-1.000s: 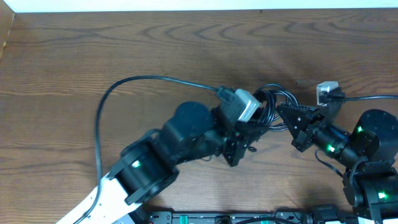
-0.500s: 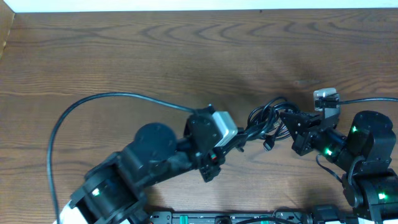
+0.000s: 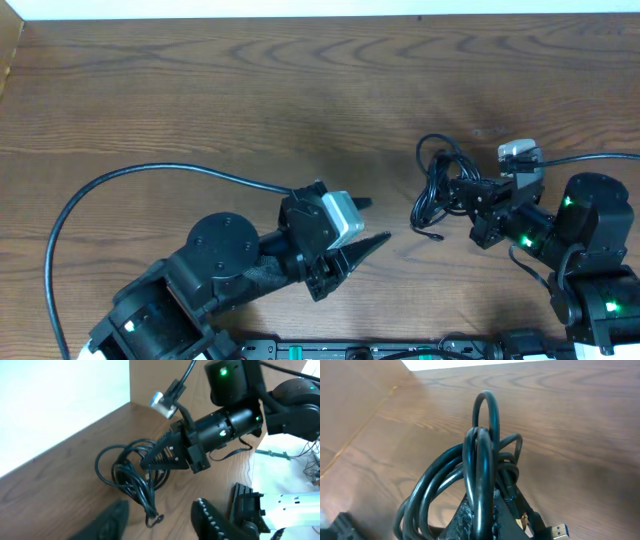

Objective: Untangle cables

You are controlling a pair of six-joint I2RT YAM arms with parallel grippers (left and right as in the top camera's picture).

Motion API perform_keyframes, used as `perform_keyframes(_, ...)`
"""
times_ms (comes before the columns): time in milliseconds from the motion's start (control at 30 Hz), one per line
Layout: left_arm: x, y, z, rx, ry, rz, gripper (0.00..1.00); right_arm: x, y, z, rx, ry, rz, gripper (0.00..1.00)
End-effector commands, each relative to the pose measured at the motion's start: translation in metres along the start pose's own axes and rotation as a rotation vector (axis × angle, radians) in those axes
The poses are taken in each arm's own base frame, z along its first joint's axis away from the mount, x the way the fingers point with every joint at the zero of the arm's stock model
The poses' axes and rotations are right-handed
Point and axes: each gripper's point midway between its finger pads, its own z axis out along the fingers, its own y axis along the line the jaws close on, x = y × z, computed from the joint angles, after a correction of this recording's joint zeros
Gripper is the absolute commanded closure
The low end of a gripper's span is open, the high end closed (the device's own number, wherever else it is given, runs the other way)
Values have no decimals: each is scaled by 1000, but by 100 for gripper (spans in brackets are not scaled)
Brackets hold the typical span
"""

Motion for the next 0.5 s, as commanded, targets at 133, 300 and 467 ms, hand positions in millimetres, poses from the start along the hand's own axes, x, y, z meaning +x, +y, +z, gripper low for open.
perform_keyframes(133,7,7,7,-30,46,-81,51,-19,33,-6,-173,-68,-40,99)
perform_keyframes(300,21,25,21,-123,99,-225,51,-27,46,-10,-245,-93,-34,99)
perform_keyframes(467,33,28,41,-119,147,-313,52,-34,57,-13,-306,-116,-44,99)
